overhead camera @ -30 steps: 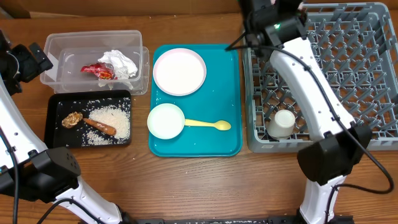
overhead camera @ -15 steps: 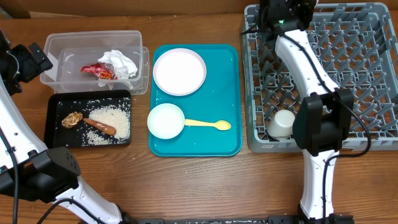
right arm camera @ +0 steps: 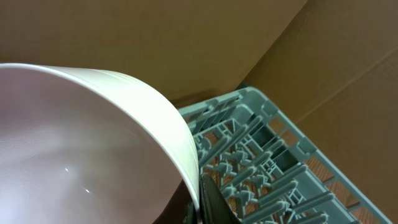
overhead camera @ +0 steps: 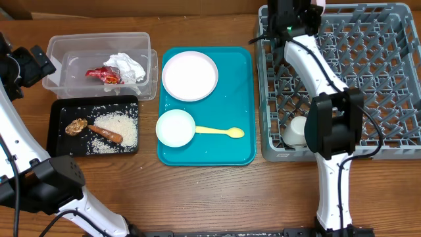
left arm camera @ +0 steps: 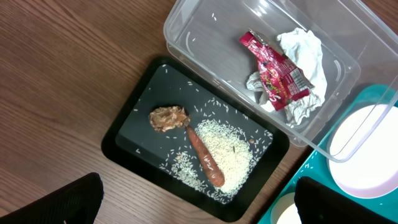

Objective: Sort waste into correct bins and load items into the dishwasher
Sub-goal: 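Carry the pink bowl to the back of the rack and set it upright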

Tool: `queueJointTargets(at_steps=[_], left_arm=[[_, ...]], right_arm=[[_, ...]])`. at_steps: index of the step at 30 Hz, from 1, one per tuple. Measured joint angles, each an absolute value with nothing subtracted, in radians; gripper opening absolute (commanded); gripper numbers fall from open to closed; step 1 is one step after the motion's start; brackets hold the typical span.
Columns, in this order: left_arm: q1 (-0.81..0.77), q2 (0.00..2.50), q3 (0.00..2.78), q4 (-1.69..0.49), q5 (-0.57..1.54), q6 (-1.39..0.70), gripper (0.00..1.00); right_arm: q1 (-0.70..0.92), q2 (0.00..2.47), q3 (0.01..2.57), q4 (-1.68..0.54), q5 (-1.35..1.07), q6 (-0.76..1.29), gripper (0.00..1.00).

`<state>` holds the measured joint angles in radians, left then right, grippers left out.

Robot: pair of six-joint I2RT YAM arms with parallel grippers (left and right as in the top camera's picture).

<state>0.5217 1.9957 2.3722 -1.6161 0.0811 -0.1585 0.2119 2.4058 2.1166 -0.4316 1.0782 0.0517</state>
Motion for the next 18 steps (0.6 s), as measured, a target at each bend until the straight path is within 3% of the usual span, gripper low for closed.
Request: queueJointTargets(at_steps=[12, 18], left_arm=[[0.522, 1.996, 2.372, -1.616, 0.081, -0.159, 1.0], [0.522, 1.996, 2.372, -1.616, 0.081, -0.159, 1.0]], right_arm=[[0.189, 2.436, 2.104, -0.35, 1.132, 0.051, 0.04], [0.191, 2.438, 2.104, -0.414, 1.123, 0.055, 0.04]])
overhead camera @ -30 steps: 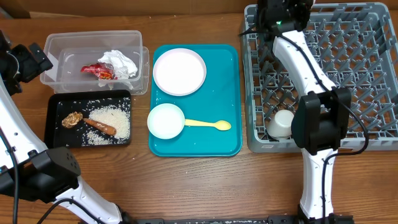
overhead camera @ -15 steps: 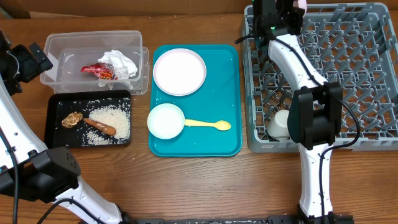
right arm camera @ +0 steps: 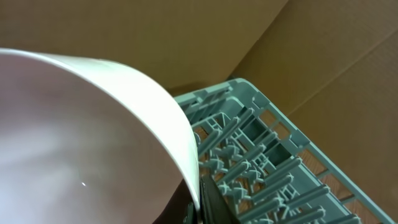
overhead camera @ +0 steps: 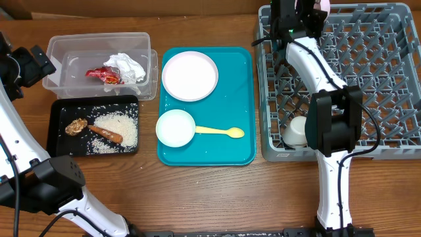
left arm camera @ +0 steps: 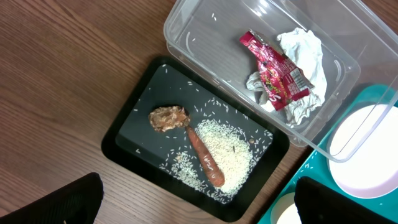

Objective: Sort waste into correct bins and load items into the dishwasher
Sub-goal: 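Carry the pink bowl to the back of the rack and set it upright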

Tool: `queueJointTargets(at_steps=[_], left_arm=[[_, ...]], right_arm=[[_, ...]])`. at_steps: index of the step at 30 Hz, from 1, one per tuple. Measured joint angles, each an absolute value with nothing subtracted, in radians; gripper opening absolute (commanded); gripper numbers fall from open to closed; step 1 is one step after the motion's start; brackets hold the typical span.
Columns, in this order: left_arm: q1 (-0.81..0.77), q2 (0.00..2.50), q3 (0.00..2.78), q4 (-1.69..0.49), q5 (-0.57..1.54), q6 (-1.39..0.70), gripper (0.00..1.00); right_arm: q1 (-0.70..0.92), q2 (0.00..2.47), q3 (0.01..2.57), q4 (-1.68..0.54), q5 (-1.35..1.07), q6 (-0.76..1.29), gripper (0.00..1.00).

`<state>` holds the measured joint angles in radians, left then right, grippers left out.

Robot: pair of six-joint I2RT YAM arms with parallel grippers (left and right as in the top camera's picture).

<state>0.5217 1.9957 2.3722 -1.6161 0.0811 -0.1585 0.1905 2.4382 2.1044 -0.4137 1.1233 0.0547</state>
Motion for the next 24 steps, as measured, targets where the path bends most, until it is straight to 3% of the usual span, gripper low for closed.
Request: queueJointTargets(at_steps=[10, 13, 15, 18, 21, 24], left_arm=[[0.522, 1.996, 2.372, -1.616, 0.081, -0.159, 1.0], [0.522, 1.996, 2.372, -1.616, 0.081, -0.159, 1.0], [0.522, 1.996, 2.372, -1.616, 0.081, -0.159, 1.0], [0.522, 1.996, 2.372, -1.616, 0.081, -0.159, 1.0], [0.522, 1.996, 2.372, -1.616, 0.081, -0.159, 1.0], [0.522, 1.996, 2.372, -1.616, 0.081, -0.159, 1.0]], right_arm=[[0.233, 2.438, 2.106, -0.549, 1.109, 0.064, 0.04], [0.242, 2.438, 2.107, -0.601, 1.092, 0.068, 0.11], [0.251, 2.438, 2.107, -0.636, 1.07, 0.062, 0.25], [0.273, 2.441, 2.105, -0.675, 1.036, 0.054, 0.62], [0.313, 2.442, 2.104, -0.683, 1.016, 0.051, 0.78], [0.349, 2.439, 2.104, -0.68, 1.018, 0.047, 0.81]])
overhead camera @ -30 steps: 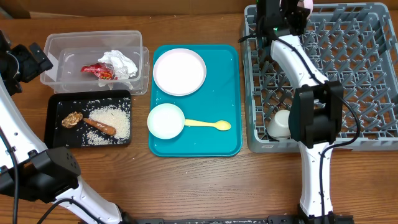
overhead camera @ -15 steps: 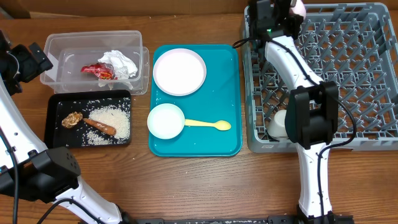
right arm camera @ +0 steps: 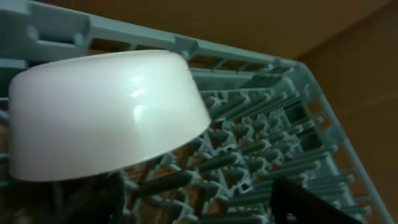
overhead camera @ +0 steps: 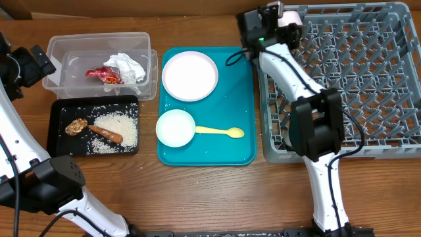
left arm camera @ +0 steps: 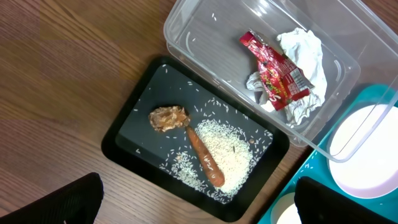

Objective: Sort waste into correct bins and load items into the dishwasher
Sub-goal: 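Carry the pink bowl to the back of the rack and set it upright, then grasp the white bowl on the teal tray with the right gripper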

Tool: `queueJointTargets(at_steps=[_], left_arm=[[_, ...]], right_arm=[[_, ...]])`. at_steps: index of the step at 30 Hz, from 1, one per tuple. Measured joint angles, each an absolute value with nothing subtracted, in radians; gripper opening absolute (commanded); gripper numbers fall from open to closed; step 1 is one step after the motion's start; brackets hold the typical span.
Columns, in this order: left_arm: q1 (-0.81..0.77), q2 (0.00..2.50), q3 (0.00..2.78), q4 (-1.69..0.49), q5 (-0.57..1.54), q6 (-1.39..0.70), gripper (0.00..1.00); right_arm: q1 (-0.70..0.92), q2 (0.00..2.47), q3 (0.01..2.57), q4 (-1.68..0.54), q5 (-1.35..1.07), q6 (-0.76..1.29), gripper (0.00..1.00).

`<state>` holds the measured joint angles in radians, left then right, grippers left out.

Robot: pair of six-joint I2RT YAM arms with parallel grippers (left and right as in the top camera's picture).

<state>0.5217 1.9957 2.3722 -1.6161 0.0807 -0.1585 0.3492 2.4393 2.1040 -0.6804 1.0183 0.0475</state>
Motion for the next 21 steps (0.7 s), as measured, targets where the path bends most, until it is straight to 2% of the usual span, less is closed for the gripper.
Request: queueJointTargets(at_steps=[3, 10, 15, 17, 21], left_arm=[[0.522, 1.996, 2.372, -1.616, 0.081, -0.159, 1.0], [0.522, 1.996, 2.372, -1.616, 0.081, -0.159, 1.0], [0.522, 1.996, 2.372, -1.616, 0.081, -0.159, 1.0], [0.522, 1.996, 2.372, -1.616, 0.081, -0.159, 1.0], [0.522, 1.996, 2.372, -1.616, 0.081, -0.159, 1.0]], right_arm=[[0.354, 2.419, 2.104, -0.731, 0.98, 0.048, 0.82], [0.375, 2.228, 2.11, -0.954, 0.672, 0.064, 0.82], [0.381, 2.088, 2.128, -1.084, 0.381, 0.093, 0.75], [0.38, 2.056, 2.136, -1.14, 0.226, 0.121, 0.68], [0.387, 2.053, 2.098, -1.207, -0.089, 0.2, 0.64]])
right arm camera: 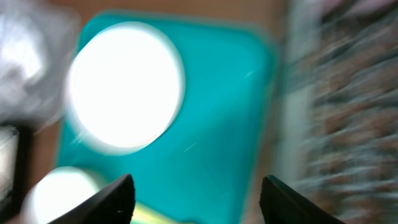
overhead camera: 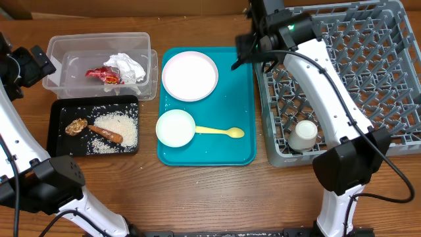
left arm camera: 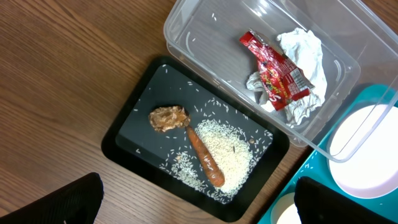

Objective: Sort waste into correct bins and load items into the dishwasher
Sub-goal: 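Grasp the white bowl on the teal tray with the right gripper, then place the white bowl into the rack with the right gripper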

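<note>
My right gripper hangs open and empty over the far right part of the teal tray, and the right wrist view is blurred. On the tray lie a white plate, a white bowl and a yellow spoon. A white cup stands in the grey dish rack. The right arm covers the rack's far left corner. At the far left my left gripper is open, high above the black tray of rice, sausage and a brown lump.
A clear bin behind the black tray holds a red wrapper and crumpled tissue. Cardboard walls stand behind the table. Bare wood runs along the front edge.
My right gripper was at the rack's far left corner facing a white bowl resting there. It now hangs open over the teal tray near the plate. The left arm is unchanged.
My right gripper was shut on a white bowl above the rack's far left corner, and still held it a moment later. Then it was open with the bowl resting in the rack. Now it is empty over the teal tray. The left arm never moved.
</note>
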Tool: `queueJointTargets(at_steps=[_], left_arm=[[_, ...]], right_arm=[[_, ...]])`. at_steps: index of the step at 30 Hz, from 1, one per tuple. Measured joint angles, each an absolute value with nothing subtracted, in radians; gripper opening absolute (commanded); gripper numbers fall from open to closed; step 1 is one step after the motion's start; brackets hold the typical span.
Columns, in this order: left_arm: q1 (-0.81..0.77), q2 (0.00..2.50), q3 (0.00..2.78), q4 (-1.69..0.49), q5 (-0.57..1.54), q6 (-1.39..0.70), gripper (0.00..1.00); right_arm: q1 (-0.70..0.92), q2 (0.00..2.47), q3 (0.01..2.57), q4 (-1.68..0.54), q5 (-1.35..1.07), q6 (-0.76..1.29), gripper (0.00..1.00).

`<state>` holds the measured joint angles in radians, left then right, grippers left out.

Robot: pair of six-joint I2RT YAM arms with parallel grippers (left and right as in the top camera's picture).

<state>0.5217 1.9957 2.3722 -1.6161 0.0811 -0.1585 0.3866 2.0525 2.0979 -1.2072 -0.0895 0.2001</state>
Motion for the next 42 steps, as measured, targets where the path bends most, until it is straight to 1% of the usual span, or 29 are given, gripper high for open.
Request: queueJointTargets(at_steps=[3, 4, 6, 11, 15, 19, 26, 27, 28, 30, 40, 42], left_arm=[[0.522, 1.996, 2.372, -1.616, 0.081, -0.159, 1.0], [0.522, 1.996, 2.372, -1.617, 0.081, -0.159, 1.0], [0.522, 1.996, 2.372, -1.617, 0.081, -0.159, 1.0], [0.522, 1.996, 2.372, -1.616, 0.081, -0.159, 1.0], [0.522, 1.996, 2.372, -1.616, 0.081, -0.159, 1.0], [0.522, 1.996, 2.372, -1.616, 0.081, -0.159, 1.0], [0.522, 1.996, 2.372, -1.616, 0.081, -0.159, 1.0], [0.522, 1.996, 2.372, -1.616, 0.081, -0.159, 1.0], [0.522, 1.996, 2.372, -1.616, 0.081, -0.159, 1.0], [0.522, 1.996, 2.372, -1.616, 0.081, -0.159, 1.0], [0.522, 1.996, 2.372, -1.616, 0.081, -0.159, 1.0], [0.522, 1.996, 2.372, -1.616, 0.081, -0.159, 1.0]], right_arm=[[0.425, 2.056, 1.982, -1.176, -0.239, 0.26, 0.63], [0.459, 2.057, 1.91, -1.127, -0.276, 0.286, 0.62], [0.508, 2.065, 1.83, -1.077, -0.31, 0.315, 0.57], [0.656, 2.088, 1.633, -0.914, -0.34, 0.428, 0.49], [0.701, 2.089, 1.567, -0.842, -0.303, 0.505, 0.35], [0.702, 2.089, 1.561, -0.82, -0.28, 0.534, 0.24], [0.702, 2.089, 1.561, -0.815, -0.257, 0.556, 0.24], [0.703, 2.089, 1.561, -0.814, -0.255, 0.558, 0.21], [0.704, 2.089, 1.561, -0.813, -0.252, 0.56, 0.12], [0.709, 2.089, 1.561, -0.812, -0.243, 0.565, 0.05], [0.716, 2.089, 1.561, -0.806, -0.224, 0.573, 0.04], [0.715, 2.089, 1.568, -0.838, -0.219, 0.573, 0.04]])
